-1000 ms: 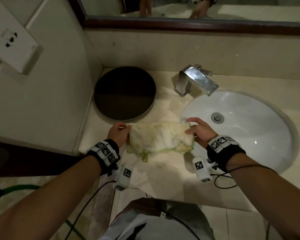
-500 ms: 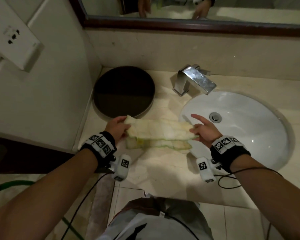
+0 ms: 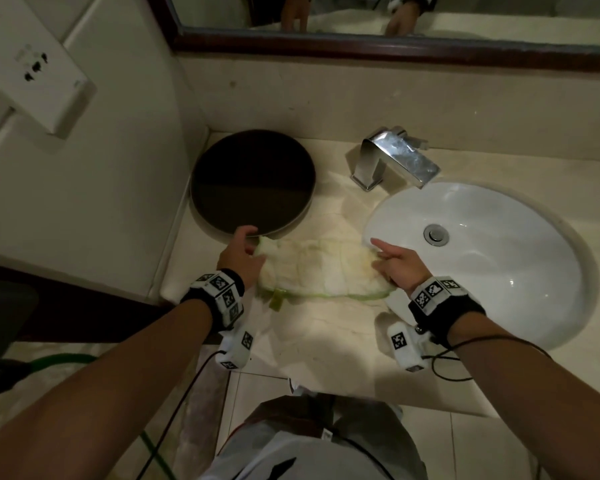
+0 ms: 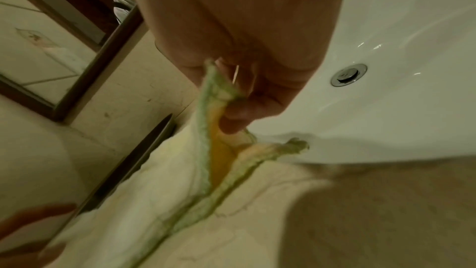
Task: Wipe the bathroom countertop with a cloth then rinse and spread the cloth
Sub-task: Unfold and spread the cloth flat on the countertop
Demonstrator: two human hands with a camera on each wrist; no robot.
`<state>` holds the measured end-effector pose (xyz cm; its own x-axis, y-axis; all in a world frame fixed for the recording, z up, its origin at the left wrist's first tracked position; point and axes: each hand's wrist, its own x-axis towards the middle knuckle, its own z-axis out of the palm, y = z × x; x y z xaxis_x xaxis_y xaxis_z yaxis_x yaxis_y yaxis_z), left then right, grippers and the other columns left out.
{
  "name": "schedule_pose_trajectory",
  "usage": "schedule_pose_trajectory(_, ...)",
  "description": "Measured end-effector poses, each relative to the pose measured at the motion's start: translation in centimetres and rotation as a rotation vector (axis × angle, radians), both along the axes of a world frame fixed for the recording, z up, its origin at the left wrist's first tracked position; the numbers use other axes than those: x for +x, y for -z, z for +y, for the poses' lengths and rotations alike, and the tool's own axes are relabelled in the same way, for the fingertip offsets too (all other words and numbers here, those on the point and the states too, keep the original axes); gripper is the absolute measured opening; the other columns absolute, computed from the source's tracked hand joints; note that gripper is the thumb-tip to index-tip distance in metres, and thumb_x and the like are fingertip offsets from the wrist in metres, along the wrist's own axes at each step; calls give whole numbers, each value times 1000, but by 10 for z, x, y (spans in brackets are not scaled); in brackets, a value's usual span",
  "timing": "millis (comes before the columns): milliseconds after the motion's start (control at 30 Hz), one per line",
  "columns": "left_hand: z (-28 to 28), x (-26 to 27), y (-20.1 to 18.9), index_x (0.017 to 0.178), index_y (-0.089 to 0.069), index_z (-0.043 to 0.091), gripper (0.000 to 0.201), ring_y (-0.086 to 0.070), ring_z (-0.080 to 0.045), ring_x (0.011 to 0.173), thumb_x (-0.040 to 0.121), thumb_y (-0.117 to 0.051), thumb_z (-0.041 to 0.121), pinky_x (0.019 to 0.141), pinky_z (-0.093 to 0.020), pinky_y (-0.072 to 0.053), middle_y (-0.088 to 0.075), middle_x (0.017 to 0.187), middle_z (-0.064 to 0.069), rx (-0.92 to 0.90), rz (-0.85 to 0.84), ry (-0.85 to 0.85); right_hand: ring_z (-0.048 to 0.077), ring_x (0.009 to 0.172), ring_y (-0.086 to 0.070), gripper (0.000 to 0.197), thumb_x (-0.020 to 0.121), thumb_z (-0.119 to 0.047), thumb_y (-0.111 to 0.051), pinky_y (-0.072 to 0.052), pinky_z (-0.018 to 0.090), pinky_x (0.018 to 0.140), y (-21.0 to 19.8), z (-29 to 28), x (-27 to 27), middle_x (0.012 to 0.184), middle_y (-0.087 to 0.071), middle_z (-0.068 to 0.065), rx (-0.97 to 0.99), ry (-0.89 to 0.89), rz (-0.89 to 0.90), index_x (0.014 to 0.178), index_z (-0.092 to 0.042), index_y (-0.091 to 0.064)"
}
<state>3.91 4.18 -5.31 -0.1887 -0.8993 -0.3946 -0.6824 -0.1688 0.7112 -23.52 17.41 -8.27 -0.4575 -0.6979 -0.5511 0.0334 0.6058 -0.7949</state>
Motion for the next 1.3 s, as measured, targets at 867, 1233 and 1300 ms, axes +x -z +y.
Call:
schedule_pose_trajectory(867,-4,-5,2,138,-38,27,42,-43,-33,124,96,-44,33,98,-43,-42,-44,135,-13,-189,-577,474,22,70,-54,33,78,9,-58,-43,30,66,-2,-10,-5,84,-59,13,152,0,57,103,-13,-60)
schedule_pose_trajectory(1233,12,-11,1,121,-48,18,44,-41,-26,115,81,-47,2,82,-34,-46,-38,123,-6,-324,-565,659,24,63,-54,47,80,5,-60,-47,32,49,-46,-18,15,75,-52,8,-51,-140,210,114,-26,-50)
schedule_pose_trajectory(1300,12,-12,-1,131,-43,19,49,-40,-26,122,84,-47,7,94,-38,-45,-36,132,-6,-231,-570,763,26,62,-52,50,78,10,-58,-48,32,49,-51,-21,25,73,-50,8,-76,-143,186,113,-25,-52)
